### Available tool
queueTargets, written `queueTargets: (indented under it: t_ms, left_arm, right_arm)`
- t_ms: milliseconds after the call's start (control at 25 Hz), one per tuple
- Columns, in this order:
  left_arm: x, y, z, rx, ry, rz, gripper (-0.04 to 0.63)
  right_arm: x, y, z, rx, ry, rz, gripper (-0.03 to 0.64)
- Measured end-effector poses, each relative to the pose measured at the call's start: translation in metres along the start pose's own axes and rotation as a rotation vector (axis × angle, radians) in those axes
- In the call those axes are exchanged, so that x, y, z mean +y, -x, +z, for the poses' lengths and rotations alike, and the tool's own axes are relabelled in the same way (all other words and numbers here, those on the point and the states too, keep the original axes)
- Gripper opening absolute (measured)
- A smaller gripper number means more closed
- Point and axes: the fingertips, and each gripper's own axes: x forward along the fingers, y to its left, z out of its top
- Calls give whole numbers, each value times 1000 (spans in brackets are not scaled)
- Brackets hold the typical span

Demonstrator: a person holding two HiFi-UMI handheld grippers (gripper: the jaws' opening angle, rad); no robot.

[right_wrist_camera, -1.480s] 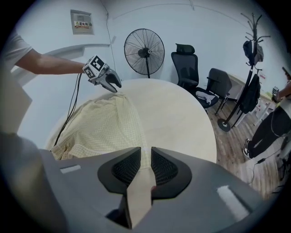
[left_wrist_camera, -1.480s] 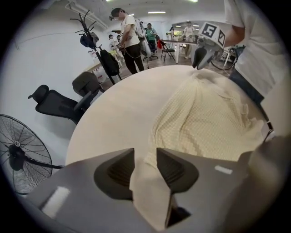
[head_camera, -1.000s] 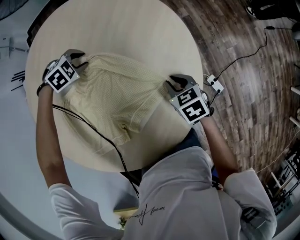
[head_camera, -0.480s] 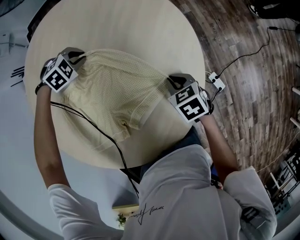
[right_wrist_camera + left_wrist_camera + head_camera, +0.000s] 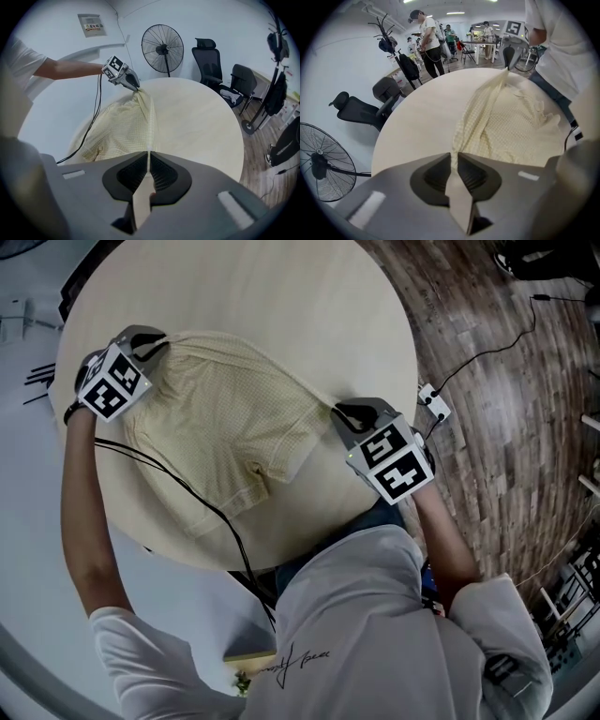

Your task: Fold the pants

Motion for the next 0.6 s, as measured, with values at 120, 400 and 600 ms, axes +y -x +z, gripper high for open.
queueTargets:
  t_ms: [120, 400, 600]
  left_arm:
    - [-5, 11, -6, -24, -21, 16, 100]
    - [-21, 41, -34, -56, -81, 42, 100]
    - [-41, 57, -53, -66, -141, 52, 98]
  right_arm:
    - [26, 9, 2, -7, 15, 18, 14]
    - [103, 20, 5, -12, 43, 93, 12]
    - [153, 23, 2, -2, 61, 155, 12]
